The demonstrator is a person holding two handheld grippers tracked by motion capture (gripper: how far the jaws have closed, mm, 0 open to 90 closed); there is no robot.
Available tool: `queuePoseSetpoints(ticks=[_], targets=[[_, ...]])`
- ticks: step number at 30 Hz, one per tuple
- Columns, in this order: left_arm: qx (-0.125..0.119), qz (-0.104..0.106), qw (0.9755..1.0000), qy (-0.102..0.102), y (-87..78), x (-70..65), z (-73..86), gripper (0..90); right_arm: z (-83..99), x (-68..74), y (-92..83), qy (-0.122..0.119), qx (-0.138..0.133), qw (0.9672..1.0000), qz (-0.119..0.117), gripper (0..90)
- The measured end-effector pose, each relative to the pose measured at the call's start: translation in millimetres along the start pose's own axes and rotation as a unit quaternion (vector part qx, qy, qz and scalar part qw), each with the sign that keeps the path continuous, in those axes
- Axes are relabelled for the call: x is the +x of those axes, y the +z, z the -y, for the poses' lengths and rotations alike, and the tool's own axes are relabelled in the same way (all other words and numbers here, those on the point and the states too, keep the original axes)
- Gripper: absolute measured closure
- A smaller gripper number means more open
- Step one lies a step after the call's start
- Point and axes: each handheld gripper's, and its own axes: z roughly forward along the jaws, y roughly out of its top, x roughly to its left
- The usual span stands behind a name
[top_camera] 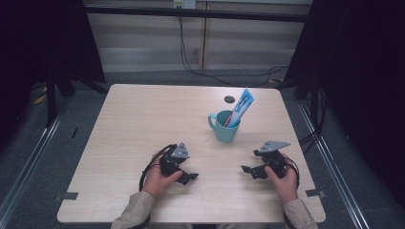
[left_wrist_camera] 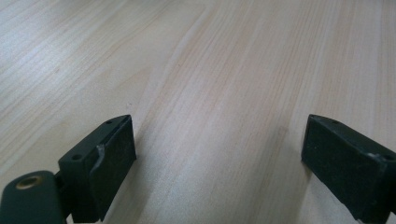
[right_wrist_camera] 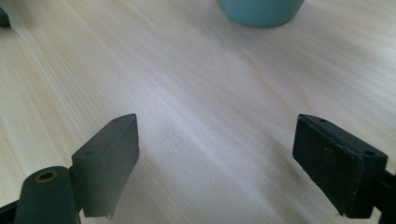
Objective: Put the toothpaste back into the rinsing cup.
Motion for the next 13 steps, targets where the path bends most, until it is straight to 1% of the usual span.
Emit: queuePoseSetpoints(ticks=[2, 3, 4, 6, 7, 8, 9, 10, 13], targets=[[0.0, 0.0, 1.0, 0.0, 0.0, 0.0, 0.0, 9.5, 3.4, 1.6, 3.6, -0.001, 0.009, 1.0, 0.002, 14.4], [-0.001, 0.001, 1.0, 0.0, 0.1, 0.0, 0.0, 9.5, 4.7, 1.8, 5.0, 0.0, 0.008, 1.0, 0.0, 13.1], [-0.001, 0.001, 1.0, 0.0, 0.1, 0.0, 0.0, 9.5, 6.3, 2.5, 5.4, 0.002, 0.001, 1.0, 0.0, 13.3], [0.002, 0.001, 1.0, 0.003, -0.2, 0.4, -0.1, 9.5, 6.3, 2.2, 4.8, 0.004, 0.002, 1.0, 0.002, 13.6], [0.0, 0.001, 1.0, 0.0, 0.1, 0.0, 0.0, 9.5, 6.1, 2.4, 4.9, 0.002, 0.003, 1.0, 0.002, 13.5], [0.002, 0.001, 1.0, 0.004, -0.2, 0.5, -0.1, 9.5, 6.3, 2.5, 5.1, 0.002, 0.002, 1.0, 0.003, 13.2], [0.002, 0.001, 1.0, 0.003, -0.1, 0.3, -0.1, 9.5, 6.9, 2.4, 5.3, 0.002, 0.0, 1.0, 0.003, 12.8], [0.0, 0.0, 1.0, 0.0, 0.0, 0.0, 0.0, 9.5, 7.8, 2.7, 5.0, 0.007, -0.001, 1.0, 0.003, 12.7], [0.0, 0.001, 1.0, 0.0, 0.1, 0.0, 0.0, 9.5, 8.2, 3.1, 4.7, 0.007, -0.001, 1.0, 0.006, 12.6]])
